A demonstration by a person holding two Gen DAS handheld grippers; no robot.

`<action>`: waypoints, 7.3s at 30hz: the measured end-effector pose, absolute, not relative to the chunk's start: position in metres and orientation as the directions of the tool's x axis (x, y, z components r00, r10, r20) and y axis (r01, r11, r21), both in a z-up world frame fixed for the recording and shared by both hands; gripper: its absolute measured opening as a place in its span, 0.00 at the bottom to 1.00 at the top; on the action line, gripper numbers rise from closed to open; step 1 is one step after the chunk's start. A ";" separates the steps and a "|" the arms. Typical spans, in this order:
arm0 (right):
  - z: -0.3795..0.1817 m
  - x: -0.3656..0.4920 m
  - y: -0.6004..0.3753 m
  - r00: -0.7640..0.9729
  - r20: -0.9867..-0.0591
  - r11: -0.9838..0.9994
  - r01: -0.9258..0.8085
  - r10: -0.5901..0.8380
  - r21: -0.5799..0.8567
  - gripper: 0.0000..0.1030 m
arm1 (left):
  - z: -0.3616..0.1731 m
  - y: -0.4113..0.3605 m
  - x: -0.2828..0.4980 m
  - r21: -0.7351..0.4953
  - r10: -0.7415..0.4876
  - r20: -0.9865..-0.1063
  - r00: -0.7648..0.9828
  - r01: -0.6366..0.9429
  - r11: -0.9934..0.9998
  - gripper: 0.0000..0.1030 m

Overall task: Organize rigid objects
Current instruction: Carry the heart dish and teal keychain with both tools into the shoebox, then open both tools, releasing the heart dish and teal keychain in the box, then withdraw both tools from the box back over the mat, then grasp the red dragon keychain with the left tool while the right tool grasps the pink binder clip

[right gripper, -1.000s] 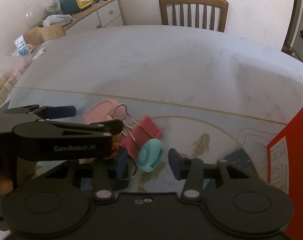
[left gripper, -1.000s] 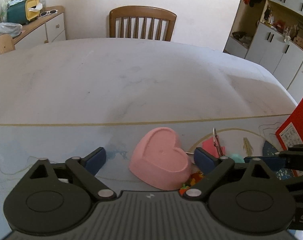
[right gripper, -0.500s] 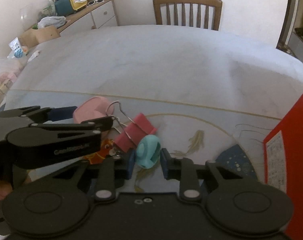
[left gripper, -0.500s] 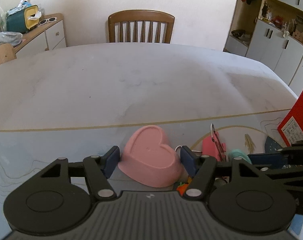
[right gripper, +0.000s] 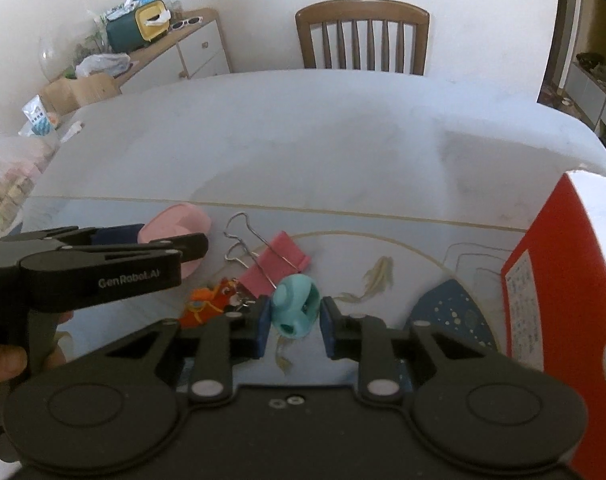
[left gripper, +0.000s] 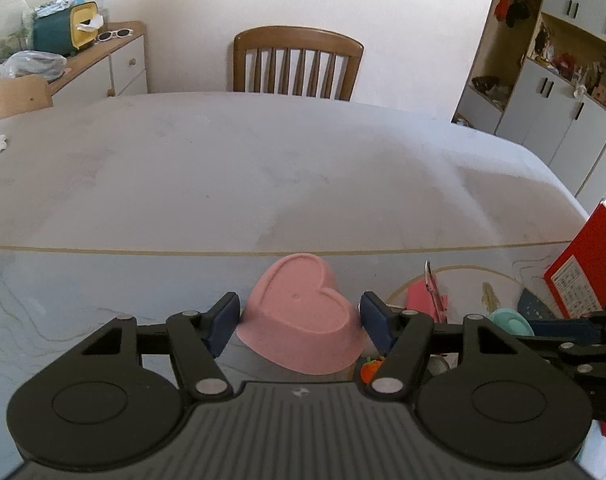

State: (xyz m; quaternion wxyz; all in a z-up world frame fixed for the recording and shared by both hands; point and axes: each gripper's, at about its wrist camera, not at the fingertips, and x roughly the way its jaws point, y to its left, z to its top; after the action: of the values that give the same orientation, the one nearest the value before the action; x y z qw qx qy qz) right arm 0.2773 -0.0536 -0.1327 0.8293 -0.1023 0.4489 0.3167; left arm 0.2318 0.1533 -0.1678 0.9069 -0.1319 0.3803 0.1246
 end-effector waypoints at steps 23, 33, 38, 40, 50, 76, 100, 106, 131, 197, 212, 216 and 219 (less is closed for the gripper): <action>-0.054 0.237 -0.111 0.494 -0.716 0.797 -0.587 0.493 0.144 0.24 | -0.076 0.111 0.200 -0.175 0.040 -0.669 0.742 -0.210 0.962 0.64; -0.026 0.231 -0.158 0.541 -0.672 0.811 -0.564 0.505 0.155 0.24 | -0.042 0.051 0.202 -0.142 -0.012 -0.654 0.756 -0.107 0.984 0.64; -0.019 0.235 -0.194 0.557 -0.656 0.820 -0.545 0.509 0.174 0.24 | -0.030 0.019 0.208 -0.136 -0.025 -0.647 0.762 -0.083 0.987 0.64; -0.017 0.237 -0.209 0.563 -0.651 0.822 -0.541 0.510 0.176 0.24 | -0.027 0.007 0.212 -0.135 -0.029 -0.649 0.760 -0.077 0.988 0.64; -0.018 0.260 -0.286 0.584 -0.643 0.840 -0.511 0.495 0.183 0.24 | -0.026 -0.066 0.235 -0.106 -0.028 -0.664 0.747 -0.057 0.993 0.64; -0.068 0.335 -0.385 0.513 -0.725 0.836 -0.525 0.460 0.159 0.24 | -0.090 -0.186 0.317 -0.038 -0.019 -0.805 0.593 -0.019 0.999 0.64; -0.115 0.374 -0.356 0.376 -0.853 0.797 -0.600 0.361 0.073 0.28 | -0.136 -0.196 0.353 -0.040 -0.007 -0.891 0.455 -0.063 0.997 0.60; -0.115 0.379 -0.364 0.357 -0.855 0.810 -0.575 0.376 0.116 0.32 | -0.137 -0.195 0.354 -0.044 -0.010 -0.889 0.457 -0.063 0.997 0.60; -0.071 0.347 -0.384 0.384 -0.782 0.806 -0.541 0.491 0.240 0.68 | -0.090 -0.186 0.312 -0.097 -0.045 -0.817 0.574 -0.060 0.993 0.60; -0.090 0.272 -0.070 0.374 -0.789 0.691 -0.718 0.487 0.086 0.97 | -0.146 0.126 0.188 -0.164 -0.016 -0.724 0.690 -0.149 0.975 0.99; -0.138 0.301 -0.022 0.306 -0.852 0.611 -0.792 0.425 0.021 0.83 | -0.179 0.129 0.214 -0.170 -0.018 -0.747 0.664 -0.164 0.972 0.99; -0.144 0.304 -0.015 0.301 -0.855 0.567 -0.824 0.422 -0.010 0.80 | -0.183 0.128 0.216 -0.170 -0.017 -0.746 0.666 -0.166 0.971 0.99; -0.147 0.307 -0.010 0.289 -0.859 0.532 -0.846 0.423 -0.023 0.77 | -0.186 0.125 0.218 -0.162 -0.010 -0.750 0.662 -0.169 0.972 0.99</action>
State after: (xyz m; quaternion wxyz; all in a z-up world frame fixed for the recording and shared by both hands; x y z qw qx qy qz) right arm 0.3075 -0.0104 -0.1471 0.7637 -0.2477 0.4276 0.4154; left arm 0.2182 0.1254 -0.1862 0.9049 -0.1095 0.4090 0.0440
